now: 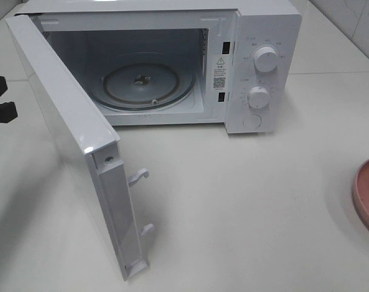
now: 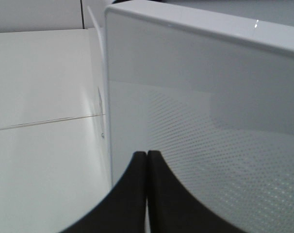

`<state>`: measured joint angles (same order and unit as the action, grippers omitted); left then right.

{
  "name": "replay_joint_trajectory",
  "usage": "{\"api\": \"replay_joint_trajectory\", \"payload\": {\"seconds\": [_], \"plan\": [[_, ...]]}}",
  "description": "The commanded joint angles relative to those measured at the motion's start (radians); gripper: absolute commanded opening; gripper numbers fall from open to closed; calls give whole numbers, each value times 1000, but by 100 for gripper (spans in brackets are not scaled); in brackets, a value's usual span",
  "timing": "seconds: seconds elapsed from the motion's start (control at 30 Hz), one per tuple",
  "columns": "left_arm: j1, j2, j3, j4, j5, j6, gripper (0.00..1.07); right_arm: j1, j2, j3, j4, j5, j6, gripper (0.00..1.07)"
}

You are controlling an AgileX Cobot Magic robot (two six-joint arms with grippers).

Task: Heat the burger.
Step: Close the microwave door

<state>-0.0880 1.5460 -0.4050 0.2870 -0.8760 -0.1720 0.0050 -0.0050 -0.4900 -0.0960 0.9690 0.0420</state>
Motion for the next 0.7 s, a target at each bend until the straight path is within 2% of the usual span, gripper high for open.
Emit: {"api": "replay_joint_trajectory", "payload": {"seconds": [0.03,0.53,0.63,0.7], "plan": [[-37,25,-27,-38,-7,-7,0,-6,-28,2,0,-7,-11,76],[-195,107,-89,-147,-4,18,0,-6,-28,2,0,-7,-11,76],[-202,107,-89,-158,-4,23,0,-6,-28,2,0,-7,-11,76],[-226,107,-91,-198,-4,55,0,-6,-28,2,0,-7,-11,76]]}}
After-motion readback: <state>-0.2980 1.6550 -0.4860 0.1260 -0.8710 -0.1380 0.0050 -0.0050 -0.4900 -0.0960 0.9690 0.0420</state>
